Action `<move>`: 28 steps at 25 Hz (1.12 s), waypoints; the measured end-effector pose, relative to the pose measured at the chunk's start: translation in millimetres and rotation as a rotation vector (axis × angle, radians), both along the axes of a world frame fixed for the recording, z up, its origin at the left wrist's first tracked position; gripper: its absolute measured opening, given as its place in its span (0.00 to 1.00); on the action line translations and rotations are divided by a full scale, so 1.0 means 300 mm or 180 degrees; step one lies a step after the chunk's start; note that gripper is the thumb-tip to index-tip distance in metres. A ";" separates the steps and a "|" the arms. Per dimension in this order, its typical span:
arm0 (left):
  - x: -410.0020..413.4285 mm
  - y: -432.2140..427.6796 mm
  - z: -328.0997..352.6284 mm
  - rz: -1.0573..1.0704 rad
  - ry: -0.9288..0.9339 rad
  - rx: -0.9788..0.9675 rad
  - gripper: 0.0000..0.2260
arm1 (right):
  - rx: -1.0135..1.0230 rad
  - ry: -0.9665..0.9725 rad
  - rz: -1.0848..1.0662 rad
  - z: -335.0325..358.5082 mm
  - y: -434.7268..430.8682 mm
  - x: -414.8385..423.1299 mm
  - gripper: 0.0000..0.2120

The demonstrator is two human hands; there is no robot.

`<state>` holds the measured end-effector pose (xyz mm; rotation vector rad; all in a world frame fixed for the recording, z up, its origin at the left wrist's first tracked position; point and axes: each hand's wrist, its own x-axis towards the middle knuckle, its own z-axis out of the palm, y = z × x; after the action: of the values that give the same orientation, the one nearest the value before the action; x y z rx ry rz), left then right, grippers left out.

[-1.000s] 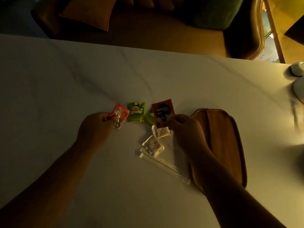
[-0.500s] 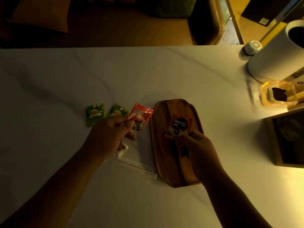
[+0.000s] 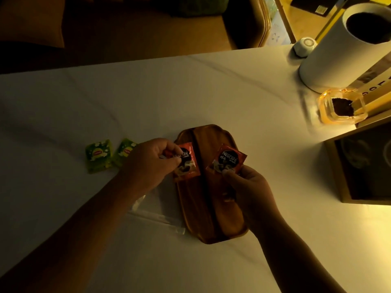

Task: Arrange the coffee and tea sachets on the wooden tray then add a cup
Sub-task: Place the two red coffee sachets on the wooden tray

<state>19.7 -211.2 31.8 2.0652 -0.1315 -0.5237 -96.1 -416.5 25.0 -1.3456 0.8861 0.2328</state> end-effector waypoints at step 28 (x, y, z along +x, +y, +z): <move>-0.014 -0.188 -0.101 -0.2250 -0.1847 0.1676 0.21 | -0.3658 -0.0825 0.3498 -0.065 -0.033 -0.129 0.32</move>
<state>15.6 -267.7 1.5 2.6194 -1.2062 -0.3730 -134.7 -426.4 5.4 -2.7873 -0.1360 0.3898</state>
